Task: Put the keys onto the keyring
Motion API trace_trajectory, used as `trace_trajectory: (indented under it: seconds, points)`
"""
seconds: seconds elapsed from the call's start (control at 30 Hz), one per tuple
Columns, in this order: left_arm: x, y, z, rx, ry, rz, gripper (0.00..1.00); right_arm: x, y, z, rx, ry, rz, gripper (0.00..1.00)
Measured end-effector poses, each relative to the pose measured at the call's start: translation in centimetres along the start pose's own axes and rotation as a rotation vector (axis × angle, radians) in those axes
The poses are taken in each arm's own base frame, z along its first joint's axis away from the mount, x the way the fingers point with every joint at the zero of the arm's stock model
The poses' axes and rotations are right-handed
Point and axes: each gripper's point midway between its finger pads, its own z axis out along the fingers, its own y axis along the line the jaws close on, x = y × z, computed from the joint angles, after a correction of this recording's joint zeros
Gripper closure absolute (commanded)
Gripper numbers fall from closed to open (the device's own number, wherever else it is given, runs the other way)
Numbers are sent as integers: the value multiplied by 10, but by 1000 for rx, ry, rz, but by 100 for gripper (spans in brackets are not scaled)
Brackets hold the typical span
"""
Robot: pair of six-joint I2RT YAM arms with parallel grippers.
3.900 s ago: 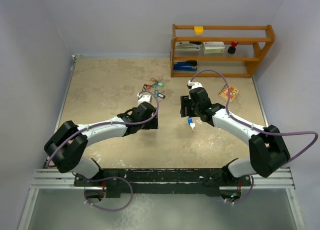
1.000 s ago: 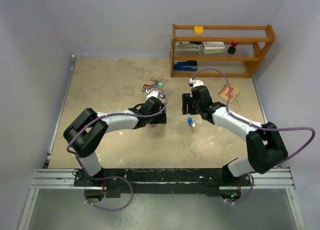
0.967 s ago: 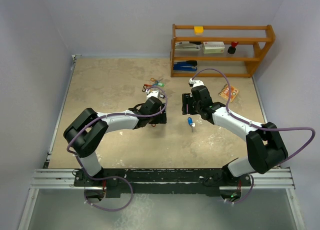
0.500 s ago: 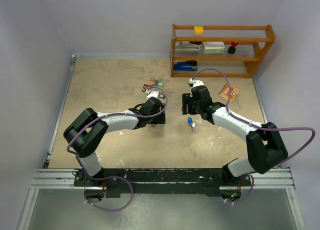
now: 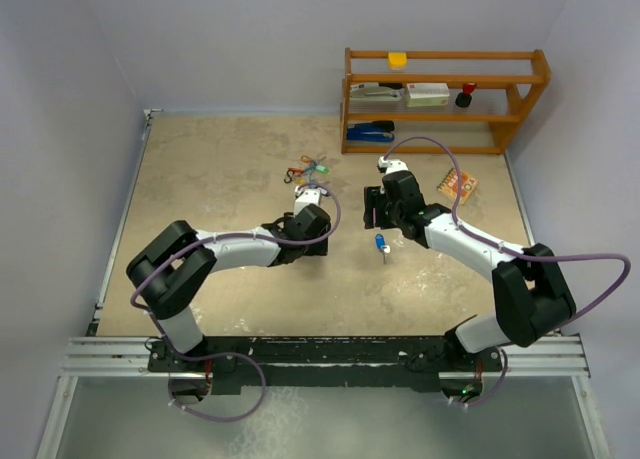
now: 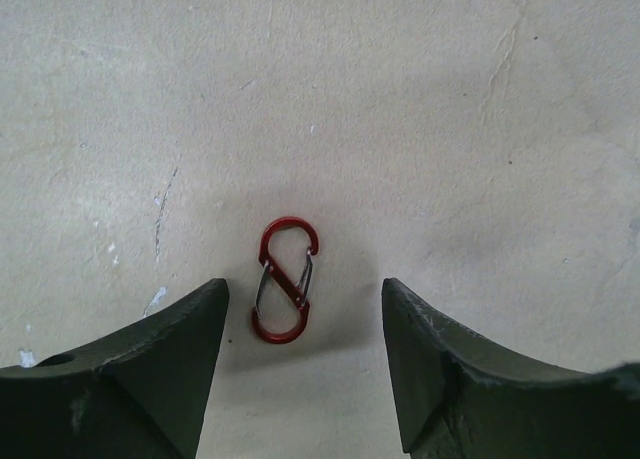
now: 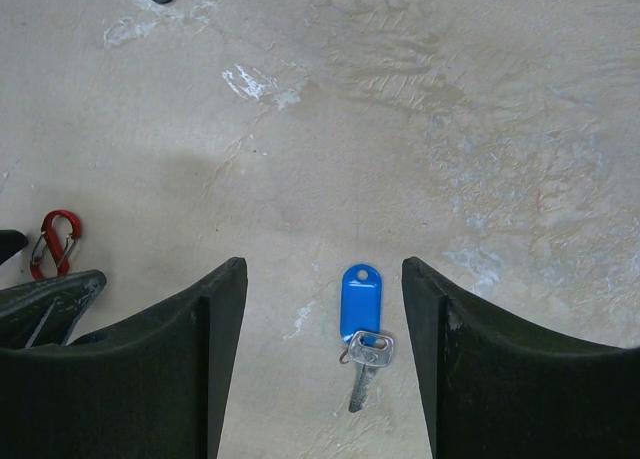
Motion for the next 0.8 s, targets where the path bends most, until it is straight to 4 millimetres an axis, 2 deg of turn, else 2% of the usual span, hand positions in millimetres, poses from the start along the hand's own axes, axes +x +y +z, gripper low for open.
trace_trajectory:
  seconds: [0.23,0.8]
  points:
    - [8,7,-2,-88,-37,64,44,0,0,0,0,0,0,34]
    - [5,12,2,-147,-92,84,55,0,0,0,0,0,0,34]
